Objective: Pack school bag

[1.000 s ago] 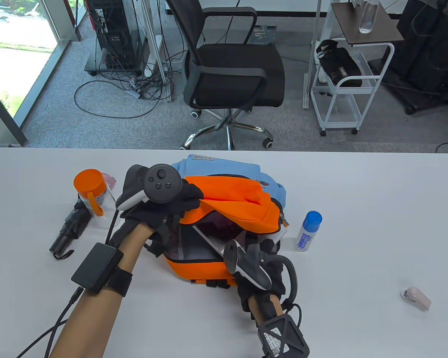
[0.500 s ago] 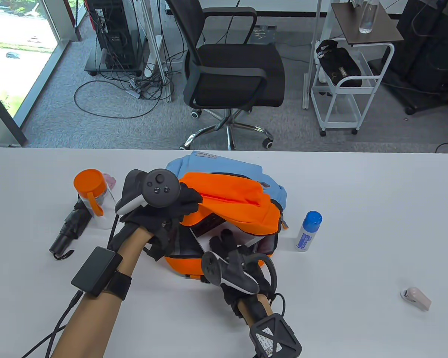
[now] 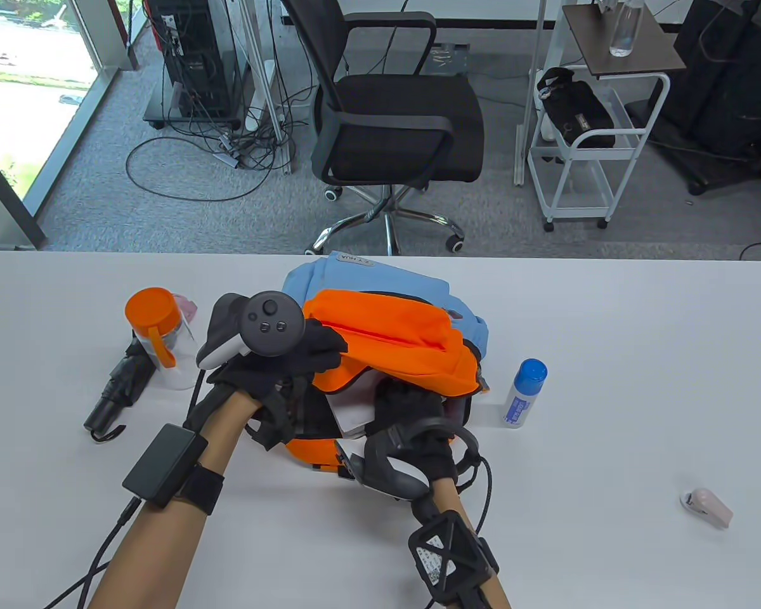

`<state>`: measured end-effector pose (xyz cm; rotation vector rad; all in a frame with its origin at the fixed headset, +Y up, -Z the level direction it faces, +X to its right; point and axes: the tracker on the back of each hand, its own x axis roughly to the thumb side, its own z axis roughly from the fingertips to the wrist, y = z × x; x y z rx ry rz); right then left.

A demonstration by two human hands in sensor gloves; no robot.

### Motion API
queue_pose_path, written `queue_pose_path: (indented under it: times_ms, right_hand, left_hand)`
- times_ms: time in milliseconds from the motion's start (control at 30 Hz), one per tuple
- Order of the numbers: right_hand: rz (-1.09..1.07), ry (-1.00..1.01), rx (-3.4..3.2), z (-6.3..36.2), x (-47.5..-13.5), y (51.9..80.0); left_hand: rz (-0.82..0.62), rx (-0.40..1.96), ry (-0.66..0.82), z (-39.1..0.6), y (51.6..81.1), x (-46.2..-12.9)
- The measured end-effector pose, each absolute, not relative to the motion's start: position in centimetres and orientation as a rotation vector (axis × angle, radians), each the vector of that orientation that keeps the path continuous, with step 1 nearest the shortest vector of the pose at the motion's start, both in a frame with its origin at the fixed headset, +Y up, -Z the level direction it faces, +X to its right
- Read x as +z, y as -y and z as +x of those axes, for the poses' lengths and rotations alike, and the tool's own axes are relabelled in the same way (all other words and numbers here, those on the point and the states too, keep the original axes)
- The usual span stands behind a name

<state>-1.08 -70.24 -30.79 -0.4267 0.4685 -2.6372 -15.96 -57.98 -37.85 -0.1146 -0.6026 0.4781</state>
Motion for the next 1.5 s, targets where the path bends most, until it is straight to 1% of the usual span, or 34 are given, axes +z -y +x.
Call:
queue_pose_path:
  times_ms: [133,233,300,367,400,500,700,767,800,833,867,933,1000,1067,1133,1200,1300,1400,1433,1500]
  right_hand:
    - [-0.332,-0.484,-2.616,-2.5,-31.6,69.9]
    - [-0.296,-0.544,-2.637,-3.3,-32.3,69.6]
    - [-0.269,-0.445,-2.690,-3.5,-32.9,69.7]
    - [-0.239,-0.290,-2.782,-3.4,-32.6,69.8]
    - [-0.221,-0.203,-2.845,-3.3,-32.2,69.7]
    - [-0.274,-0.013,-2.883,-2.9,-30.2,68.8]
    - [-0.399,0.114,-2.921,-0.9,-24.5,65.4]
    - [-0.413,0.196,-2.958,0.1,-23.2,63.9]
    - [-0.423,0.172,-2.993,0.6,-22.8,63.0]
    - [-0.448,0.087,-3.080,1.5,-22.7,61.7]
    - [-0.388,0.042,-3.154,2.4,-22.8,60.3]
    - [-0.282,-0.008,-3.212,3.9,-23.8,58.6]
    - [-0.188,0.002,-3.232,4.8,-25.3,57.4]
    - [-0.148,0.053,-3.246,4.9,-26.9,57.2]
    - [-0.132,0.107,-3.254,4.3,-28.5,57.8]
    - [-0.148,0.174,-3.227,3.3,-30.0,59.1]
    - [-0.170,0.279,-3.123,0.9,-32.1,62.2]
    - [-0.261,0.364,-3.014,-1.0,-33.3,64.7]
    - [-0.303,0.404,-2.966,-1.5,-33.7,65.5]
    - [-0.305,0.490,-2.913,-1.8,-34.6,67.4]
  left_hand:
    - [-0.155,0.507,0.629,-15.9,58.0,-37.6]
    - [-0.171,0.493,0.646,-15.9,57.8,-37.4]
    - [-0.153,0.489,0.638,-15.9,57.9,-37.3]
    - [-0.112,0.422,0.630,-16.0,58.1,-37.3]
    - [-0.111,0.411,0.620,-16.1,58.3,-37.4]
    - [-0.108,0.384,0.598,-16.4,58.9,-37.4]
    - [-0.121,0.394,0.571,-17.2,60.4,-36.7]
    - [-0.147,0.410,0.570,-17.4,61.3,-36.2]
    - [-0.167,0.406,0.571,-17.5,61.9,-36.0]
    - [-0.180,0.396,0.575,-17.5,62.5,-35.7]
    - [-0.196,0.377,0.584,-17.4,63.3,-35.2]
    - [-0.204,0.352,0.599,-17.3,64.4,-34.4]
    - [-0.209,0.357,0.613,-17.1,65.4,-33.4]
    - [-0.216,0.383,0.625,-16.9,66.3,-32.4]
    - [-0.227,0.393,0.641,-16.7,66.8,-31.4]
    - [-0.237,0.365,0.682,-16.4,67.2,-30.3]
    - [-0.233,0.308,0.722,-16.9,67.2,-28.3]
    - [-0.273,0.345,0.730,-18.6,66.9,-27.2]
    - [-0.262,0.397,0.708,-19.7,66.5,-27.1]
    - [-0.216,0.498,0.636,-22.1,65.5,-27.5]
